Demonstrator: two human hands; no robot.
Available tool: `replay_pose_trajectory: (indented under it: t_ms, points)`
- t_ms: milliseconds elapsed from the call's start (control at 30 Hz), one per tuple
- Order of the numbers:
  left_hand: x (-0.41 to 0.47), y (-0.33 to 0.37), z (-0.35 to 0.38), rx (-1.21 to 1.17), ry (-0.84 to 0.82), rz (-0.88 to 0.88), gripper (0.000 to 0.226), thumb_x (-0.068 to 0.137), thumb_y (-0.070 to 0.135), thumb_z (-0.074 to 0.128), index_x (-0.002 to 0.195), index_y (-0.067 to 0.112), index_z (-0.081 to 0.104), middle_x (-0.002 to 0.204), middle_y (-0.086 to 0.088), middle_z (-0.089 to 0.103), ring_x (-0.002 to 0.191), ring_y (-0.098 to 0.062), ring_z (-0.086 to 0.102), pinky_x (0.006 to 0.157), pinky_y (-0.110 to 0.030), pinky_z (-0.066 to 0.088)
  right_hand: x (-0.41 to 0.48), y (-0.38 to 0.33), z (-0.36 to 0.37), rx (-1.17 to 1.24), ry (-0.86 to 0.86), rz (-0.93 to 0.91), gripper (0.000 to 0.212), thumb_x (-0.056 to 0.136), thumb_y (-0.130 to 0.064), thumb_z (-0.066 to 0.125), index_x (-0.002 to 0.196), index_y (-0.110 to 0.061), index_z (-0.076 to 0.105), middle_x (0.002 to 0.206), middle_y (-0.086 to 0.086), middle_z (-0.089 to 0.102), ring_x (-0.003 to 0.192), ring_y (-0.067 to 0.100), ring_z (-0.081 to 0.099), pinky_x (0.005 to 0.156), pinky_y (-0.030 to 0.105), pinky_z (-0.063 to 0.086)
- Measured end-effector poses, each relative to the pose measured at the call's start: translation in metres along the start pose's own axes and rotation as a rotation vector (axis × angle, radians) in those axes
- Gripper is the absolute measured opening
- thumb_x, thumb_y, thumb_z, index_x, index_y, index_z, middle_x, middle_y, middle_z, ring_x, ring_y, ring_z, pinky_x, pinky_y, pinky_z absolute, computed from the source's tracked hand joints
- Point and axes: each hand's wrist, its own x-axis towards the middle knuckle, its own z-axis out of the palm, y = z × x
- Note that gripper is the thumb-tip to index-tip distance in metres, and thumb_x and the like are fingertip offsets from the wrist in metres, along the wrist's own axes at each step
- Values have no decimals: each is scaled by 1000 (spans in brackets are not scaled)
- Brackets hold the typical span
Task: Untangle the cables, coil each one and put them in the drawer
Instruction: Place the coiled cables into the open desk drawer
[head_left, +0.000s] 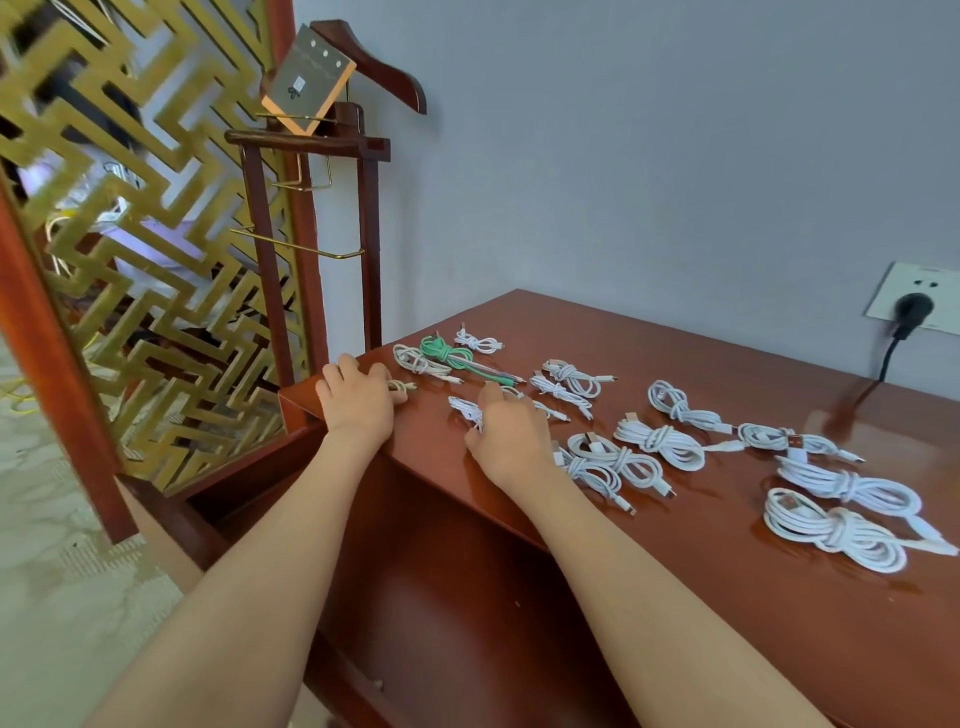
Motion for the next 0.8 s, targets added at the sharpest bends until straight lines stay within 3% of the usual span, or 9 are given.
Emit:
replay_pose_trajectory:
  t_ms: [100,200,367,567,800]
  points:
    - [-3,-4,-3,-162,-62,-28,34,93,41,51,121,23,53,143,-7,35,126,-34,27,103,-48,23,-1,-2,3,57,-22,37,44,91,-21,47,132,-6,37,125,16,54,118,33,46,98,42,36]
    - [-10,-9,-4,-236,-79,64,30,95,39,48,121,25,53,138,-2,42,124,-33,28,100,-45,25,-3,-6,4,62,-26,39,41,93,-21,46,131,-8,38,123,15,56,117,33,48,97,42,37]
    - [-24,-20,-3,-321,-124,136,32,98,36,40,128,29,49,141,1,39,126,-30,25,104,-41,20,-6,-16,1,132,-26,43,40,90,-19,50,127,-9,40,123,14,55,116,33,49,96,42,40]
    - [-43,-30,-2,-374,-7,209,42,100,18,35,141,26,38,137,-2,40,120,-28,29,103,-34,20,-13,-25,2,205,-7,63,49,86,-24,54,131,-9,41,132,12,49,121,31,43,97,40,37]
    - [-52,-41,-5,-257,40,271,31,99,14,38,122,23,56,128,-6,40,112,-29,33,93,-35,25,-24,-27,4,195,-11,31,38,92,-23,48,127,-8,47,128,13,50,120,31,42,96,37,36]
